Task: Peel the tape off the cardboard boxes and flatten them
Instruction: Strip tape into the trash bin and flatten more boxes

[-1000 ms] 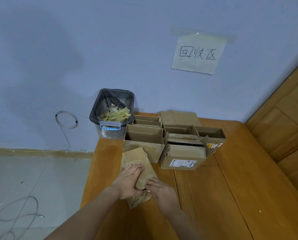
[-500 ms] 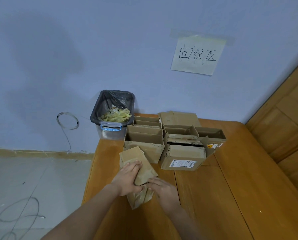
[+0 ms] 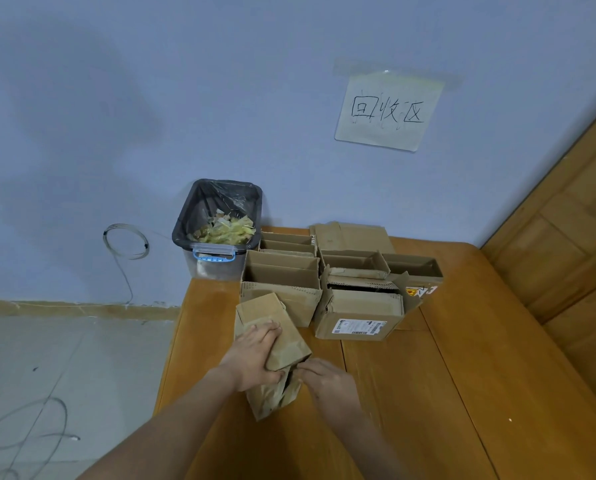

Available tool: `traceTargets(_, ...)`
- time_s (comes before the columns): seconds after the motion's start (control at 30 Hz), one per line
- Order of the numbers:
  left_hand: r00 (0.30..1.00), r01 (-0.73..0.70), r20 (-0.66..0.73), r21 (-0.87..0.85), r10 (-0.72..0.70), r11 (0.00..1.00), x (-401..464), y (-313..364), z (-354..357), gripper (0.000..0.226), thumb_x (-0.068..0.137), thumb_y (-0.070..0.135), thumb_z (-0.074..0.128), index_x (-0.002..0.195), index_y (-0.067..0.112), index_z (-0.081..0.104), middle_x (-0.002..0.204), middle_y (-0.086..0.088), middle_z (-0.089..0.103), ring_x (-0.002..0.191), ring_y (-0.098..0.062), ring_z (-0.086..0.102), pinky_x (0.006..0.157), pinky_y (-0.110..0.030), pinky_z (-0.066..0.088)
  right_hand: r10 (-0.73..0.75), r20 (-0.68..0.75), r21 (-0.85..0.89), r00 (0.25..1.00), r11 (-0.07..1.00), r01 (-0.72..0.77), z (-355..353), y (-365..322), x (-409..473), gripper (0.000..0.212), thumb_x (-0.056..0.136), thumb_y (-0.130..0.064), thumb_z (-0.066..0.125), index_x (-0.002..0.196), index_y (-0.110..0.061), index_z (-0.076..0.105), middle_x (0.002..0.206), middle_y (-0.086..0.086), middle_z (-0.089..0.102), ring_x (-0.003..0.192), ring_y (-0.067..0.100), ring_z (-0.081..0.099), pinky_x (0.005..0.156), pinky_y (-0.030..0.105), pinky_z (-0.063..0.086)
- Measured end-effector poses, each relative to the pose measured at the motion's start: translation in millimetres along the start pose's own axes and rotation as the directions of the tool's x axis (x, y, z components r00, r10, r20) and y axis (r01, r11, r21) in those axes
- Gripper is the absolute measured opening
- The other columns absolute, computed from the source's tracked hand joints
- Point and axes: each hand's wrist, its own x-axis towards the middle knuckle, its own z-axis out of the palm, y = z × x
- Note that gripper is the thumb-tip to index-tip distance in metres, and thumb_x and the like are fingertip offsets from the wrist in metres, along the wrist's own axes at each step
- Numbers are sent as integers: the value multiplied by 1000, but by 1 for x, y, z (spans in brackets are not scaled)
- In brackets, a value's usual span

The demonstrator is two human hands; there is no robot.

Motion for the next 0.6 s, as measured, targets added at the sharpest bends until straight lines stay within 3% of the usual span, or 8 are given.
traceTargets(0.1,1000,15,-4,11,-15,1000,0,4,3,94,83,59,57,154,16,13,160,4,11,148,-16,5,121,-32,1,50,1,10,999,999,-50,5,-1,-6,30,54,-8,91,77,-21,78,81,-10,73,72,7,68,55,16,53)
traceTargets(0.23,998,56,-19,-8,-56,998,1,3,-2,92,85,60,55,154,16,14,160,3,11,147,-18,8,120,-32,5,82,48,-16,995,997,-81,10,-11,-21,15,73,-18,66,79,-25,77,79,-14,69,69,2,64,51,12,45)
traceTargets(0.4,999,32,-13,9,-31,999,-2,7,4,95,83,61,56,154,15,14,160,3,11,148,-17,5,121,-31,0,131,6,-43,991,991,-130,8,-3,-18,24,64,-7,86,83,-16,75,84,-7,71,73,10,66,52,20,52)
traceTargets(0.6,999,31,-26,129,-28,991,-7,7,-3,95,82,66,50,154,19,11,160,1,9,147,-18,8,121,-36,2,156,-29,-31,987,987,-157,4,-6,-11,21,67,-8,86,84,-15,75,83,-6,70,76,12,67,58,21,54)
